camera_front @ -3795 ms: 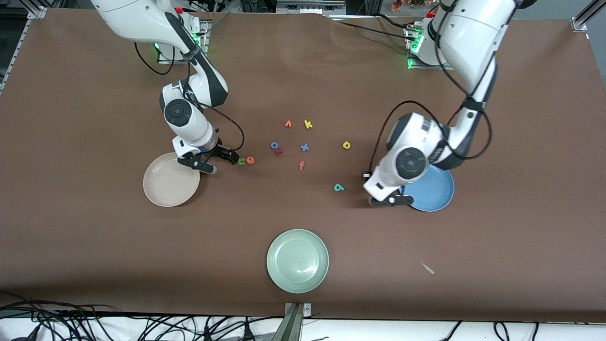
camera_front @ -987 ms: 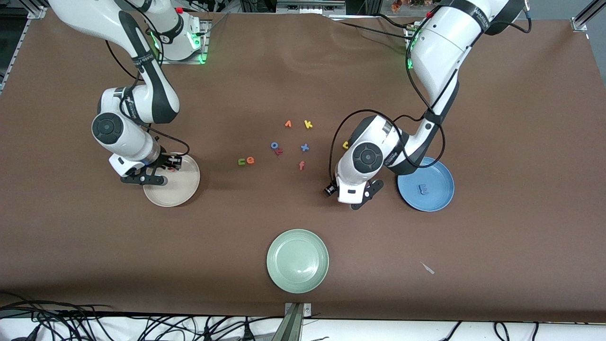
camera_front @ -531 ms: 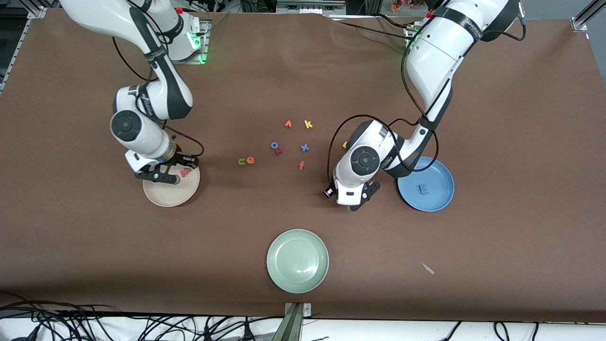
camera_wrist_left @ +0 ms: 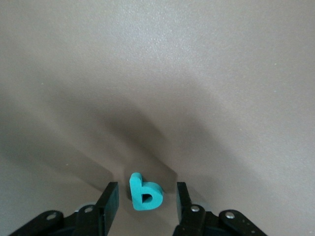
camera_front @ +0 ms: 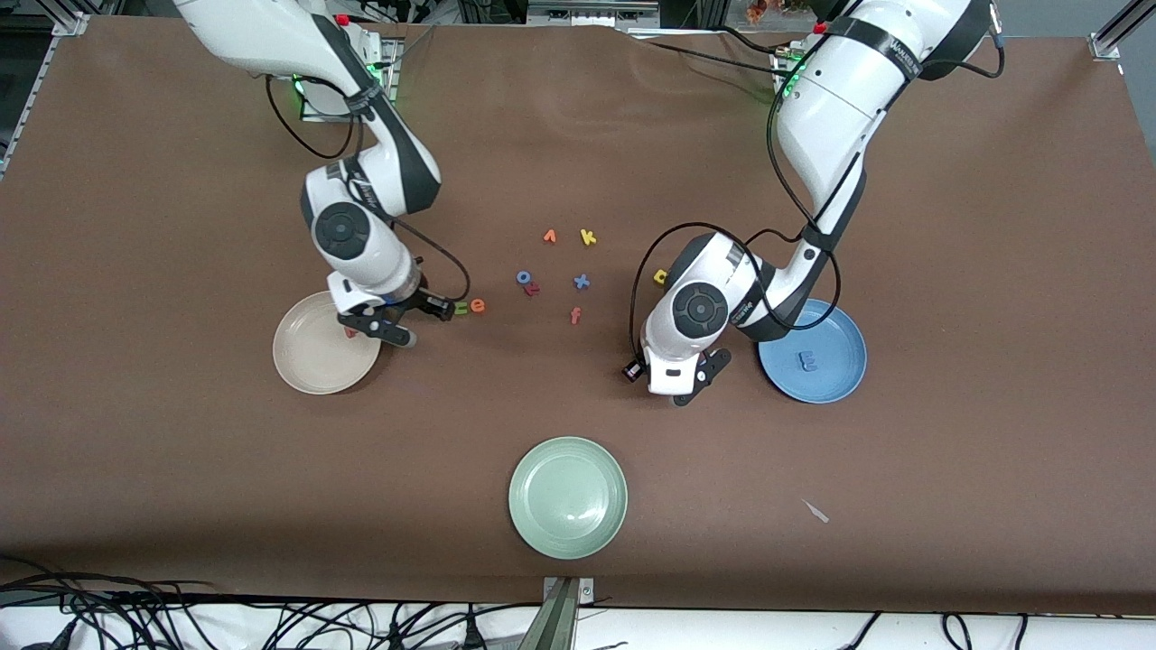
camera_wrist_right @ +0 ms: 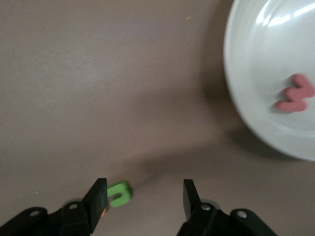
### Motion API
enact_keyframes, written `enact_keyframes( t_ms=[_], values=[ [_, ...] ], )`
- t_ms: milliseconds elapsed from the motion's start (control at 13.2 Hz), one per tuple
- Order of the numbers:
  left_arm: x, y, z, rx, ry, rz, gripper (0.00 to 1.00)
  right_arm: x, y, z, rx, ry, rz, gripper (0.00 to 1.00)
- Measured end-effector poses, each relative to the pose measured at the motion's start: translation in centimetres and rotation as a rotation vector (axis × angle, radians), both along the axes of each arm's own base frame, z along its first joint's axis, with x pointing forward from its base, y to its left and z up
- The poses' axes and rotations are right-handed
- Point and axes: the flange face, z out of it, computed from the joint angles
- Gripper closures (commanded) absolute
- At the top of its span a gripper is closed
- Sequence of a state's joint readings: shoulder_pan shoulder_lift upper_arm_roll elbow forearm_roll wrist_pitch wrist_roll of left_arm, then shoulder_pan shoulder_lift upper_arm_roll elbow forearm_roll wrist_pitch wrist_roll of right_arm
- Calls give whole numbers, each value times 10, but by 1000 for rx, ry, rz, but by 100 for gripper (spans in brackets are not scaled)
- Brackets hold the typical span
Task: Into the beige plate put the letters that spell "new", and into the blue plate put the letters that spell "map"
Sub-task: 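Grasp the b with the left gripper while the right gripper grasps the u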
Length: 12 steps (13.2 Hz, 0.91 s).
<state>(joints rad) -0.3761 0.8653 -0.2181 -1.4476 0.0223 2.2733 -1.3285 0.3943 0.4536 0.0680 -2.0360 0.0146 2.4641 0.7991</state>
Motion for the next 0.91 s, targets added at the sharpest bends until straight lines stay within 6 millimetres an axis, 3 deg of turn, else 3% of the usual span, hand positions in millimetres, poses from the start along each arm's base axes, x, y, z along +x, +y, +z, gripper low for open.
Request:
enact_keyframes(
  t_ms=[152,228,304,683,911],
  values=[
    [-1,0,-5,3,5,-1,76,-3,16,-16,6,-9,-9,29],
    [-1,-1,-4,2,4,-1,88,-3,17,-23,5,-7,-12,29],
    [-1,-1,-3,2,3,-2,93,-3,16,-28,6,-7,-18,29],
    [2,2,2,9,12,1,92,-7,25,-40,8,-9,-35,29],
    [18,24,32,31,27,-6,95,-12,32,-44,6,-6,-40,33]
  ],
)
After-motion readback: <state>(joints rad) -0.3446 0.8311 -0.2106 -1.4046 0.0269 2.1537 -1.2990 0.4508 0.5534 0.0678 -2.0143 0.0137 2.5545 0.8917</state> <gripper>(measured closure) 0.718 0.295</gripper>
